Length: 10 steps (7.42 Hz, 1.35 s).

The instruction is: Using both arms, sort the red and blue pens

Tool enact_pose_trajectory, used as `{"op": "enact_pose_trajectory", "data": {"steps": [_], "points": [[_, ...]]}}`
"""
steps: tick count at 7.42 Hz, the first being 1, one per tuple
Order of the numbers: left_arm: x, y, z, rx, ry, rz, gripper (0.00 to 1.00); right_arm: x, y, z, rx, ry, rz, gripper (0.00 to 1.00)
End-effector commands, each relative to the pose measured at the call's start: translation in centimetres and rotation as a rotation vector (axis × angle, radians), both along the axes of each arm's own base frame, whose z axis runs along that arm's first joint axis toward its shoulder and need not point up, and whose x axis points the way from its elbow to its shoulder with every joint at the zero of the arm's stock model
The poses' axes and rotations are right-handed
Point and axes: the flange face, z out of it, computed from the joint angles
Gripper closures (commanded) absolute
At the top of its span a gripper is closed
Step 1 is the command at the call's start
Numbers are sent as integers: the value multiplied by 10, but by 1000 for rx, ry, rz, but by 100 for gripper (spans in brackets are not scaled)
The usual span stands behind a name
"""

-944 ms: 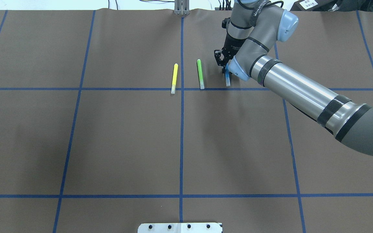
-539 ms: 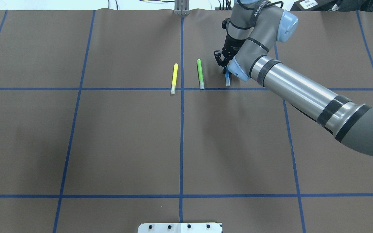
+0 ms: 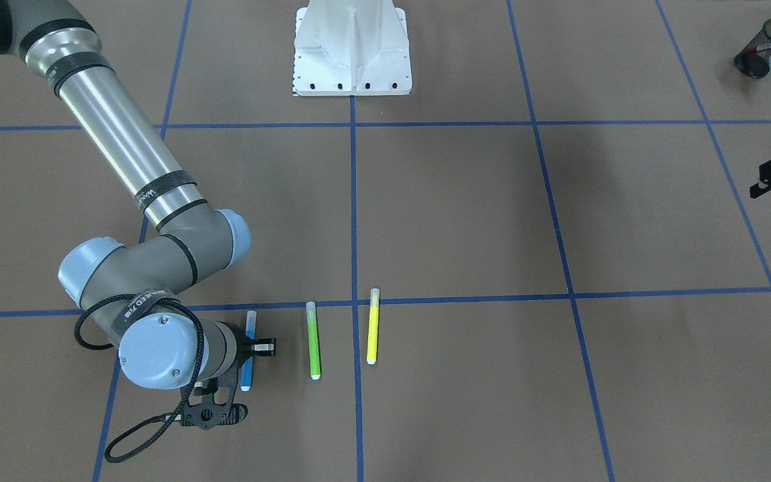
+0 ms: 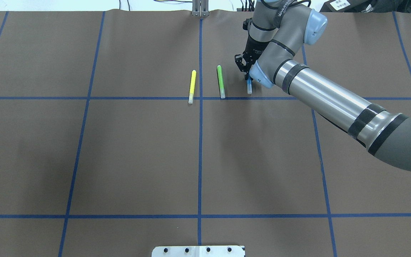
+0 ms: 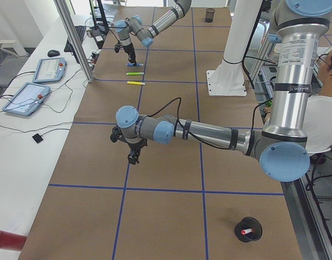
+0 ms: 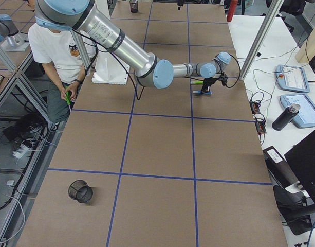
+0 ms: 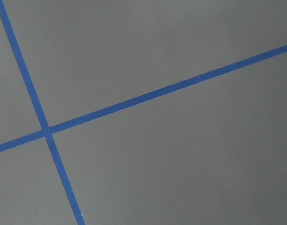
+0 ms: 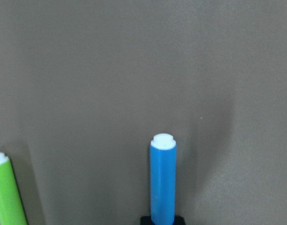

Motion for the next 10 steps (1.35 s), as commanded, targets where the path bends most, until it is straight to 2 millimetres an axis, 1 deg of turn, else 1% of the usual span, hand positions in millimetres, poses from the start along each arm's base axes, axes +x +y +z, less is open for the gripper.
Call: {"op": "enact_pose_trajectory", "data": {"steps": [1, 2, 3, 4, 5, 6, 7, 8, 9, 10], "points": [[0, -1, -2, 4, 1, 0, 0, 28, -18, -21, 31, -17, 46, 100], [0, 0, -2, 2, 1, -1, 0, 53, -16, -16, 57, -36, 69, 100], [0, -1, -1, 0, 0, -1, 0, 92, -8, -1, 81, -56, 106, 100], [0, -1, -1, -1, 0, -1, 0, 119, 5, 16, 107, -58, 134, 100], [0, -1, -1, -2, 0, -1, 0, 143, 17, 21, 116, -53, 193, 100], [1, -1, 1, -5, -2, -1, 0, 168, 38, 24, 122, -45, 276, 100], [2, -1, 3, -11, -3, 0, 0, 199, 61, 31, 139, -39, 343, 100], [2, -1, 7, -24, -6, -5, 0, 234, 94, 51, 163, -29, 379, 100], [2, -1, 8, -28, -7, -5, 0, 271, 132, 75, 199, 14, 432, 100], [3, -1, 12, -34, -7, -3, 0, 312, 161, 99, 203, 44, 468, 100]]}}
